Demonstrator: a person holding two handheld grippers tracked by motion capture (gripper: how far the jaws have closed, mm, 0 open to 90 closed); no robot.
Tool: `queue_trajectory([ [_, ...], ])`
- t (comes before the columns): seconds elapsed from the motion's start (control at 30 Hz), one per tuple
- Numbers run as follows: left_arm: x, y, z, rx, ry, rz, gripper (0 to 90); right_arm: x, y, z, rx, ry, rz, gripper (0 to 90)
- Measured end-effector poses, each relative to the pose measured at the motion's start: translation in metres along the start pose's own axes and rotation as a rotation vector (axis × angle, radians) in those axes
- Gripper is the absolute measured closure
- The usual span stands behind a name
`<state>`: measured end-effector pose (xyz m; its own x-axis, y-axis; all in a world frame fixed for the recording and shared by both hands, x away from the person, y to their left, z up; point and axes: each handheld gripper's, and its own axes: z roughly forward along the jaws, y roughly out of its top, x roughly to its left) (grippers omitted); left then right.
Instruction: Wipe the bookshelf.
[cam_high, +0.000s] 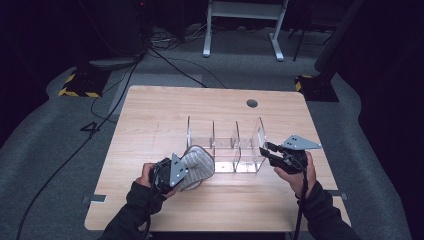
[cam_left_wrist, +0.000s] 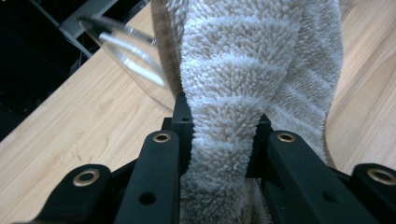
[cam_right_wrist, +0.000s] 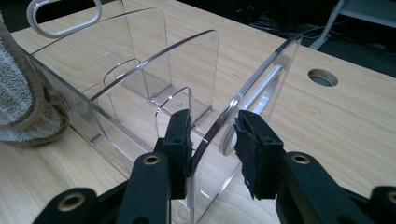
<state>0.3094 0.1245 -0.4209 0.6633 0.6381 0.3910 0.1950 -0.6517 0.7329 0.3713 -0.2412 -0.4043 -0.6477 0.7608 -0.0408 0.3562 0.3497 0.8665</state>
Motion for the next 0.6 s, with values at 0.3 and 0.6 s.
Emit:
queue_trajectory([
  [0.3, -0.033, 0.049, 0.028, -0.064, -0.083, 0.089, 74.2, 0.003, 0.001, 0.002, -0.002, -0.013, -0.007, 67.6],
  [0.6, -0.094, 0.113, 0.087, -0.061, -0.151, 0.209, 74.2, 0.003, 0.001, 0.003, -0.005, -0.012, -0.004, 68.9],
])
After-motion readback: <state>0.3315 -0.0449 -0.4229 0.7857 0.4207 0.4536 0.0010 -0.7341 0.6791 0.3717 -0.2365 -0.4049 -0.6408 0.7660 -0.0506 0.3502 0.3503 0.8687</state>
